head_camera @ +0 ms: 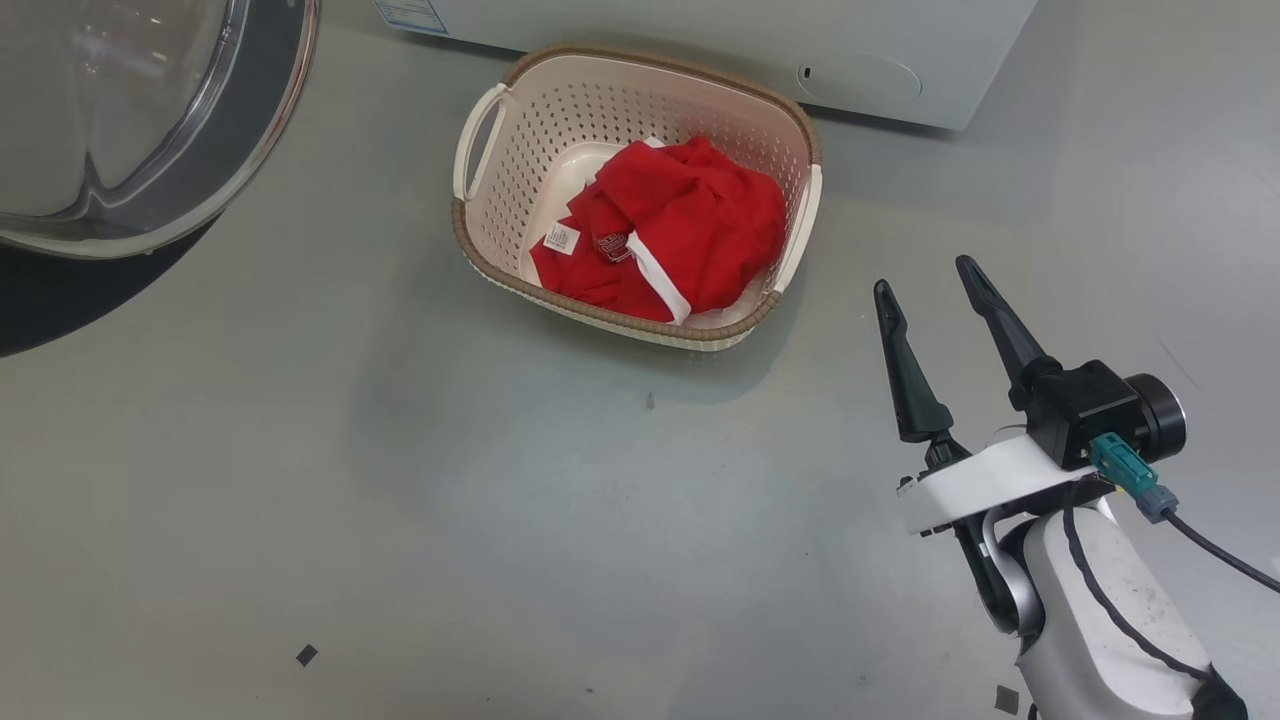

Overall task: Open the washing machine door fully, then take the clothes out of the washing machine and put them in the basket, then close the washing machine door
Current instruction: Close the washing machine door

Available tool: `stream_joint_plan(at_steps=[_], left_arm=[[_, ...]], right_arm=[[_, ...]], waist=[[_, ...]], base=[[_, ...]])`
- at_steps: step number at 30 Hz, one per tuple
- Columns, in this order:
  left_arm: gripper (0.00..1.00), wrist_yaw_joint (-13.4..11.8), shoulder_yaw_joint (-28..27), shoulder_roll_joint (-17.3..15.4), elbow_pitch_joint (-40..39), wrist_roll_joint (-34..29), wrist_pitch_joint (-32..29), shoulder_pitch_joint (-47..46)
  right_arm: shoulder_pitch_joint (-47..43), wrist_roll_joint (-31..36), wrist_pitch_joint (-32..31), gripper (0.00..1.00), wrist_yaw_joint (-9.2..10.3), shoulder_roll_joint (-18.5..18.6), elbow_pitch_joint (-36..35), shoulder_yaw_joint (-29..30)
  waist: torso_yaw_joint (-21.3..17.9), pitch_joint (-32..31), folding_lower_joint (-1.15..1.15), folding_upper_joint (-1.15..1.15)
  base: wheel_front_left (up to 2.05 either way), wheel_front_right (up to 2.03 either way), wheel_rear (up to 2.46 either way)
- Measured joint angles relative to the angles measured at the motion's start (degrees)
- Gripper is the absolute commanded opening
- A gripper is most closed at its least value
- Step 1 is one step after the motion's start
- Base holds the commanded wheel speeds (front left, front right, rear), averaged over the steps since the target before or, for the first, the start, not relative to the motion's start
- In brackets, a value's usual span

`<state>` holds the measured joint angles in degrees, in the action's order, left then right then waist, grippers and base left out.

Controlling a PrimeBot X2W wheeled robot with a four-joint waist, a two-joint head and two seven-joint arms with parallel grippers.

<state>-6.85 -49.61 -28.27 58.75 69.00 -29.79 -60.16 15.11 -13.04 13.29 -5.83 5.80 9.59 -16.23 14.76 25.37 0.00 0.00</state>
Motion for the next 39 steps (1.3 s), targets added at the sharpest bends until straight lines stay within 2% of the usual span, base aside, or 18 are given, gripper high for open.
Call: stream_joint_plan(at_steps=[14,39], left_arm=[[0.0,0.73,3.42,0.53,1.91,-0.55,-5.99,0.26],[0.0,10.8,6.92,7.66,3.45,0.54,-21.24,5.74]], right_arm=[[0.3,-0.09,0.19,1.0,0.0,-0.21,1.15,0.04],[-1.13,-1.05,0.66,1.0,0.0,-0.62,2.94,-0.24]], waist=[[0.38,-1.43,0.0,0.0],[2.67,-7.14,0.0,0.0]], base=[[0.0,0.0,0.0],[0.0,0.0,0.0]])
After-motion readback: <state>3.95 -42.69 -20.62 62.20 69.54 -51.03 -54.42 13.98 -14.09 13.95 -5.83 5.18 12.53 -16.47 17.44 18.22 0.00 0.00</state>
